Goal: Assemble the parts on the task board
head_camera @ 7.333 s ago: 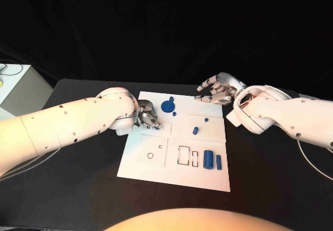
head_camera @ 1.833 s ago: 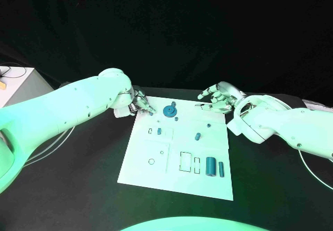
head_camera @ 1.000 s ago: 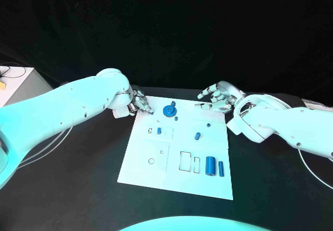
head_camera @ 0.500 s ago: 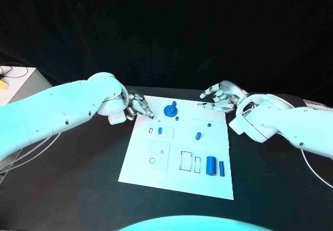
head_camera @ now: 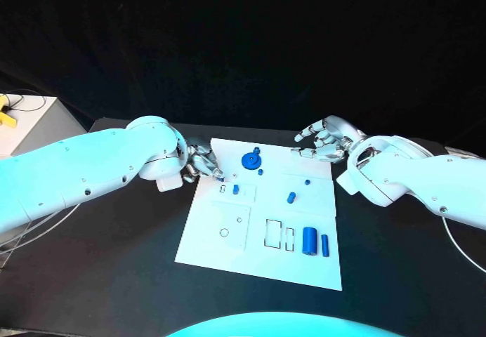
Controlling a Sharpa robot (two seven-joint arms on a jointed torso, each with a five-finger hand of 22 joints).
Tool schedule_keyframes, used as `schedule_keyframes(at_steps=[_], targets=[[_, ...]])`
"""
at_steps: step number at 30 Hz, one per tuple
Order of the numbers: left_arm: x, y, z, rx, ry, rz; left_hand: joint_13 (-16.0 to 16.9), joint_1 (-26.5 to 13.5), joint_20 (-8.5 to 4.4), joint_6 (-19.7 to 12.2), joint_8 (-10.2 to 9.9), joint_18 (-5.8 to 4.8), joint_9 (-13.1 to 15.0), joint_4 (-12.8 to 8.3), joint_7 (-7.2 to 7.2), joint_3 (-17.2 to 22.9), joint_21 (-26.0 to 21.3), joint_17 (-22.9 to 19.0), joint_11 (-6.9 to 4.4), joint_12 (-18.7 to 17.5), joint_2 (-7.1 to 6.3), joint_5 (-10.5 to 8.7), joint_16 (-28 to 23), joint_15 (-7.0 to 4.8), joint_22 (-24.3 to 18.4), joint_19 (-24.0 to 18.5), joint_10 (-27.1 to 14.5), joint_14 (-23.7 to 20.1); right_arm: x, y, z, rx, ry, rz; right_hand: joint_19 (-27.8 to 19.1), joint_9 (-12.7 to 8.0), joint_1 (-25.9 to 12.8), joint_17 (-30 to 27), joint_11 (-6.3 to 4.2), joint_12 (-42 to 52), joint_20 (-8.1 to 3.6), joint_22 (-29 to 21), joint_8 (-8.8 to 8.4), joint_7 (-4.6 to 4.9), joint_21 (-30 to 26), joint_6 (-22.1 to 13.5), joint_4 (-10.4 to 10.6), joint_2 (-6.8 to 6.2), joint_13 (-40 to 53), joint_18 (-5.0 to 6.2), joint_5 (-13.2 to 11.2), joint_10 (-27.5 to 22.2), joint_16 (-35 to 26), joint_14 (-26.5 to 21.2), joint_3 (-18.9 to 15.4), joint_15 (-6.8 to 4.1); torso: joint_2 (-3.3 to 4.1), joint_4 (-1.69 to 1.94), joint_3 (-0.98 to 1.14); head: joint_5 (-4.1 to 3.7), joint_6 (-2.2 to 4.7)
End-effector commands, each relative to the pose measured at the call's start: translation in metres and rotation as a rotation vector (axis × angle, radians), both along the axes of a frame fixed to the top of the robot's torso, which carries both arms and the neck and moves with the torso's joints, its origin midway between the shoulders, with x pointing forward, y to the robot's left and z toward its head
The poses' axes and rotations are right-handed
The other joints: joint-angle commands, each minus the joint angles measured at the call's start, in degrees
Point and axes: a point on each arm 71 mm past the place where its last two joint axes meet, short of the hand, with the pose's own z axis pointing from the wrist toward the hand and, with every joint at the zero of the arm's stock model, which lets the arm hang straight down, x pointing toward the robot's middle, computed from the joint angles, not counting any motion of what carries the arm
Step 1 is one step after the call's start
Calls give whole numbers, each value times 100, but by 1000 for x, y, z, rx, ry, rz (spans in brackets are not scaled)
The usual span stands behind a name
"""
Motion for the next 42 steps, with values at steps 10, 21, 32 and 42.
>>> schedule_keyframes(at_steps=[10, 21, 32, 42], targets=[[-8, -5, -8, 14, -76, -11, 67, -96, -20, 122, 26, -64, -1, -1130, -57, 1139, 78, 893, -12, 65, 35, 54, 51, -52, 83, 95, 92, 416, 0, 2, -1, -7, 4, 17, 233, -8, 24, 1454, -17, 1, 22, 915, -27, -4, -40, 47, -5, 19, 601, 46, 97, -33, -12, 592, 58, 14, 8, 5, -8, 38, -29], [-11, -7, -17, 26, -41, -53, -23, -131, -26, 114, 21, -61, -7, -1134, -59, 1190, 76, 848, -14, 17, 63, 9, 33, -56, 69, 84, 45, 404, 0, 2, -1, -8, 7, 19, 234, -8, 29, 1455, -17, 4, 21, 916, -29, -3, -40, 48, -6, 17, 603, 46, 130, -31, -12, 592, 70, 13, 18, -6, 0, 45, -36], [-12, -9, -20, 53, -27, -83, -41, -134, -27, 109, 19, -60, -8, -1139, -58, 1200, 74, 848, -13, 7, 66, -2, 33, -56, 63, 79, 33, 404, 0, 2, -2, -11, 13, 18, 229, -9, 30, 1454, -18, -1, 21, 908, -30, -3, -53, 48, -5, 16, 597, 48, 149, -36, -12, 592, 77, 13, 14, -3, -5, 52, -87], [-12, -8, -21, 63, -21, -89, -39, -136, -28, 104, 17, -62, -9, -1149, -57, 1207, 78, 851, -13, 6, 63, -11, 34, -56, 71, 82, 31, 404, 0, 1, -2, -13, 17, 17, 229, -9, 30, 1454, -18, -1, 21, 908, -30, -3, -53, 48, -5, 16, 597, 48, 149, -36, -12, 592, 77, 13, 11, -2, -1, 42, -116]])
